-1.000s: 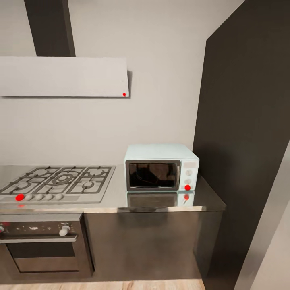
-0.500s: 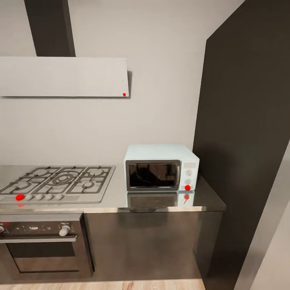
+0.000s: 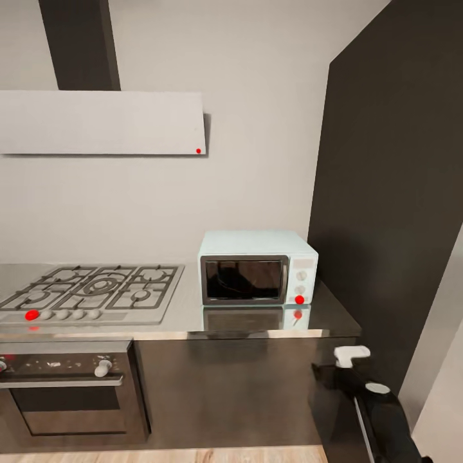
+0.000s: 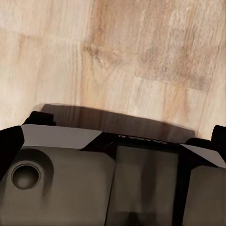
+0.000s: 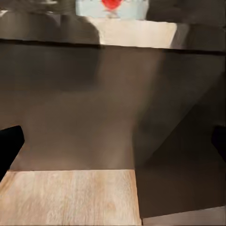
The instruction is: In the kitchen, take the popcorn bag from the countertop, put it into the microwave, and heat it until the popcorn is cooked so the cooked popcorn ends up inside the bag.
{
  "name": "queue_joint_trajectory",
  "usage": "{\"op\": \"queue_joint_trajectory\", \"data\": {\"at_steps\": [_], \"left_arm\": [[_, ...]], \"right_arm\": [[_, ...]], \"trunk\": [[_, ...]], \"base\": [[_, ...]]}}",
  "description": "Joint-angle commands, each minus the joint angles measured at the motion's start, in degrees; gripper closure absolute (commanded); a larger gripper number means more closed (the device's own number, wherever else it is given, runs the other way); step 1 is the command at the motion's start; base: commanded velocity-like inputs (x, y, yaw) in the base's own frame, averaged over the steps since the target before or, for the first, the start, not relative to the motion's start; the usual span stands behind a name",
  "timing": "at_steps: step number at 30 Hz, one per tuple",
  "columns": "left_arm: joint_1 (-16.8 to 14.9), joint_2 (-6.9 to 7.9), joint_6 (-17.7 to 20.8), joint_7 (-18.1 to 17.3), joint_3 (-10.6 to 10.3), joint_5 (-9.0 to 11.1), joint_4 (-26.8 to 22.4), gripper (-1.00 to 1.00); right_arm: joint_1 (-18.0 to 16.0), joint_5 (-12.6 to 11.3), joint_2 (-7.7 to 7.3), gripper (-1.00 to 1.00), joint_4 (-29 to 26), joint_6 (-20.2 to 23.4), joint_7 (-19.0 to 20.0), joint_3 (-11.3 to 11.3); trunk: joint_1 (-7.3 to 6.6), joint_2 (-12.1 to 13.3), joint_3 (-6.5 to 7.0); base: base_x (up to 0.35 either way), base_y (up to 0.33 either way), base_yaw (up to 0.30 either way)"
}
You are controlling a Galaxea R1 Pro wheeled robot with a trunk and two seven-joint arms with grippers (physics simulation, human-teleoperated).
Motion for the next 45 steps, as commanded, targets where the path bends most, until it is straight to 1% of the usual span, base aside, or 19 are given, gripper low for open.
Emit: {"op": "queue_joint_trajectory", "data": {"at_steps": [1,3,5,6,9,11,13,16,21,27,29,32,34,35,37,38,39,42,45], "left_arm": [[-0.1,-0.04,-0.2,-0.3,-0.5,0.6,0.1,-1.00],[-0.1,-0.05,-0.2,-0.3,-0.5,0.6,0.1,-1.00],[-0.1,-0.05,-0.2,-0.3,-0.5,0.5,0.1,-1.00],[-0.1,-0.05,-0.2,-0.3,-0.5,0.4,0.1,-1.00],[-0.1,-0.06,-0.1,-0.3,-0.5,0.3,0.1,-1.00],[-0.1,-0.06,-0.2,-0.3,-0.5,0.3,0.1,-1.00],[-0.1,-0.06,-0.1,-0.3,-0.5,0.3,0.1,-1.00],[-0.1,-0.06,-0.2,-0.3,-0.5,0.3,0.1,-1.00],[-0.1,0.01,-0.2,-0.3,-0.5,0.5,0.1,-1.00],[-0.1,0.03,-0.2,-0.3,-0.5,0.6,0.0,-1.00],[-0.1,0.03,-0.2,-0.3,-0.5,0.6,0.0,-1.00],[-0.1,0.03,-0.2,-0.3,-0.5,0.6,0.0,-1.00],[-0.1,0.03,-0.2,-0.3,-0.5,0.6,0.0,-1.00],[-0.1,0.03,-0.2,-0.3,-0.5,0.6,0.0,-1.00],[-0.1,0.03,-0.2,-0.3,-0.5,0.6,0.0,-1.00],[-0.1,0.03,-0.2,-0.3,-0.5,0.6,0.0,-1.00],[-0.1,0.03,-0.2,-0.3,-0.5,0.6,0.0,-1.00],[-0.1,0.03,-0.2,-0.3,-0.5,0.6,0.0,-1.00],[-0.1,0.03,-0.2,-0.3,-0.4,0.6,0.0,-1.00]], "right_arm": [[-1.1,0.8,0.48,-1.00,-0.5,0.1,-0.5,0.0],[-4.6,0.7,1.39,-1.00,-0.6,0.6,-2.4,0.1],[-9.5,0.8,2.66,-1.00,-0.6,1.7,-3.4,0.2],[-12.4,1.0,3.59,-1.00,-0.6,3.7,-3.8,0.2],[-18.9,1.1,5.20,-1.00,-0.5,9.8,-5.1,0.2],[-20.8,1.1,5.55,-1.00,-0.4,10.8,-5.9,0.2],[-21.3,1.0,5.59,-1.00,-0.4,10.1,-6.2,0.2],[-21.4,0.7,5.59,-1.00,-0.2,5.5,-6.2,0.1],[-21.4,0.6,5.59,-1.00,4.0,0.9,-6.3,-0.2],[-21.4,0.6,5.59,-1.00,13.6,-11.1,-6.9,-0.4],[-21.4,0.4,5.59,-1.00,14.9,-12.4,-7.6,-0.5],[-21.4,0.3,5.59,-1.00,17.2,-12.9,-7.9,-0.5],[-21.4,0.1,5.21,-1.00,18.2,-13.7,-8.0,-0.6],[-21.4,0.1,5.13,-1.00,18.5,-14.3,-8.0,-1.0],[-21.4,-0.1,4.98,-1.00,20.4,-17.3,-7.7,-4.5],[-21.4,-0.1,4.94,-1.00,21.4,-18.2,-7.6,-5.8],[-21.4,-0.1,4.93,-1.00,21.9,-18.7,-7.5,-6.4],[-21.4,-0.1,4.88,-1.00,22.3,-19.1,-7.5,-7.1],[-21.4,-0.1,4.82,-1.00,22.8,-19.1,-7.3,-7.1]], "trunk": [[0.01,-0.1,-0.08],[0.01,-0.1,-0.08],[0.01,-0.1,-0.08],[0.01,-0.1,-0.08],[0.01,-0.1,-0.08],[0.01,-0.1,-0.08],[0.01,-0.1,-0.08],[0.01,-0.1,-0.08],[0.01,-0.1,-0.08],[0.01,-0.1,-0.08],[0.01,-0.1,-0.08],[0.01,-0.1,-0.08],[0.01,-0.1,-0.08],[0.01,-0.1,-0.08],[0.01,-0.1,-0.08],[0.01,-0.1,-0.08],[0.01,-0.1,-0.08],[0.01,-0.1,-0.08],[0.01,-0.1,-0.08]], "base": [[0.000,0.000,0.000],[0.000,0.000,0.000],[0.000,0.000,0.000],[0.000,0.000,0.000],[0.000,0.000,0.000],[0.000,0.000,0.000],[0.000,0.000,0.000],[0.000,0.000,0.000],[0.000,0.000,0.000],[0.000,0.000,0.000],[0.000,0.000,0.000],[0.000,0.000,0.000],[0.000,0.000,0.000],[0.000,0.000,0.000],[0.000,0.000,0.000],[0.000,0.000,0.000],[0.000,0.000,0.000],[0.000,0.000,0.000],[0.000,0.000,0.000]]}}
